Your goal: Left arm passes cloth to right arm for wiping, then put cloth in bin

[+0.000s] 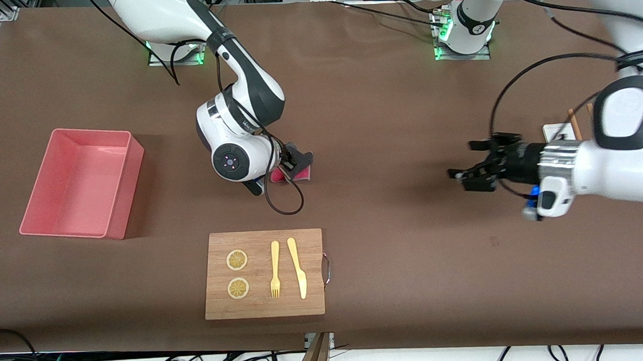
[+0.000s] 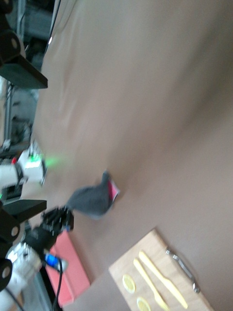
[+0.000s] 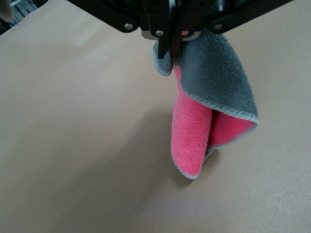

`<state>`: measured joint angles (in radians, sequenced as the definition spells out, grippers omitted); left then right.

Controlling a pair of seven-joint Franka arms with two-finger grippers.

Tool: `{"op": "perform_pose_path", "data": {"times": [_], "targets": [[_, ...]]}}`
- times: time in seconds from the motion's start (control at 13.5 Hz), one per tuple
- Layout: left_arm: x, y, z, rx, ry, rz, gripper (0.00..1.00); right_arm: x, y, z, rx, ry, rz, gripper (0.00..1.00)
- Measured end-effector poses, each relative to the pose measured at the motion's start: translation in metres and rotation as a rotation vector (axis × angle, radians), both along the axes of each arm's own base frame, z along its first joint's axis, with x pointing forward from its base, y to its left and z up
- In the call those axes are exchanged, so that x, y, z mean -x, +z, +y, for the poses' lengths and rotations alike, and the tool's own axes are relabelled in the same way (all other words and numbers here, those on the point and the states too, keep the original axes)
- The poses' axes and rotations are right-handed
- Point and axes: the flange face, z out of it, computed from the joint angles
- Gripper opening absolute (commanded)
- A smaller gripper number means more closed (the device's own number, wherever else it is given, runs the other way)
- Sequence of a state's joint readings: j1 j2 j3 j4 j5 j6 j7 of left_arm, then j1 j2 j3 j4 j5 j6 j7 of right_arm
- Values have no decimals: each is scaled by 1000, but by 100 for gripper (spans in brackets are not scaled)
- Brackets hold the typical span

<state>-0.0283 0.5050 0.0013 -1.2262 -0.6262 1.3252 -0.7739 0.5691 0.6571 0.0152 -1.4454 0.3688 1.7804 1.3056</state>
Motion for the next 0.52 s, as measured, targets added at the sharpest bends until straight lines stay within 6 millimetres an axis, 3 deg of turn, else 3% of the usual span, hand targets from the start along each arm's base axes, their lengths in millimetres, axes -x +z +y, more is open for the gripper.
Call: {"op": "perform_pose_path", "data": {"times": [0.07, 0.3, 0.52], "targets": [[11, 18, 13, -45, -62, -32, 100, 1, -3, 0, 5, 16, -1, 0], [51, 74, 28, -176, -254, -162, 100, 1, -27, -12, 72, 111, -19, 0], [85, 94, 45, -289, -409, -238, 100, -18, -50, -51, 89, 199, -23, 0]]}}
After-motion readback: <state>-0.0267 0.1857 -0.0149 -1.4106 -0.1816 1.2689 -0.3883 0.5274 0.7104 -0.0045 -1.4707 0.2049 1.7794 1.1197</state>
